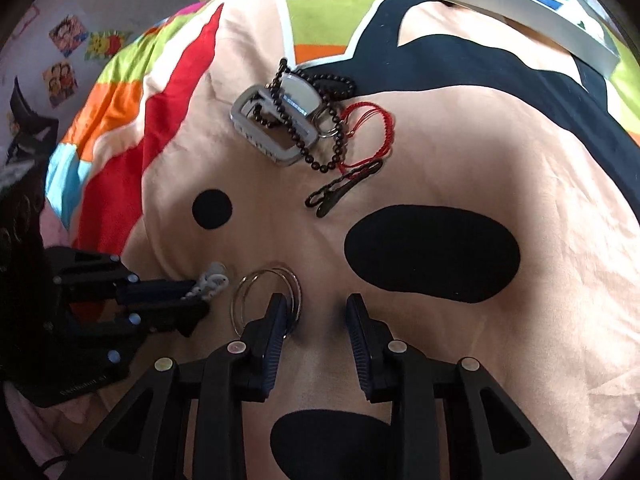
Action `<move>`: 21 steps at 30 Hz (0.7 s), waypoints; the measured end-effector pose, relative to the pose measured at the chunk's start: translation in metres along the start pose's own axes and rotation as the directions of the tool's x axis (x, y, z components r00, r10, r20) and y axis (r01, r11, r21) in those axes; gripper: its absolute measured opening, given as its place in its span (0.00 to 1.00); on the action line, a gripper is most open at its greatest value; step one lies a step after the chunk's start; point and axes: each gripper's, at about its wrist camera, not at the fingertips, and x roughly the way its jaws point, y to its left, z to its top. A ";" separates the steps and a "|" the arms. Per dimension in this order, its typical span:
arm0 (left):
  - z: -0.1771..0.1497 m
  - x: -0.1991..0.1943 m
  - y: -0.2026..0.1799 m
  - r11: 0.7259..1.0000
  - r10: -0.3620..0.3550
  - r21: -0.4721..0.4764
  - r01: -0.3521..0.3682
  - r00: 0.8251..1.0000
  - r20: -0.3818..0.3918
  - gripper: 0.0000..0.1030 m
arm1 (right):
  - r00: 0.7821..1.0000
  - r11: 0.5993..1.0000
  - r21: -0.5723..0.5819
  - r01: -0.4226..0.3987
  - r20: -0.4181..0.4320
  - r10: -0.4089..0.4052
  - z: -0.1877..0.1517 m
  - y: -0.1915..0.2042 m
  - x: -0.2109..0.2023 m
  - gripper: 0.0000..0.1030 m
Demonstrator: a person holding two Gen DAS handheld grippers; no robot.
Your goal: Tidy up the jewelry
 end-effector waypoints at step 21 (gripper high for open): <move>-0.010 -0.030 0.005 0.999 0.022 -0.040 -0.016 0.990 0.141 0.03 | 0.963 0.962 -0.068 0.263 0.083 -0.258 -0.009 0.036 -0.005 0.08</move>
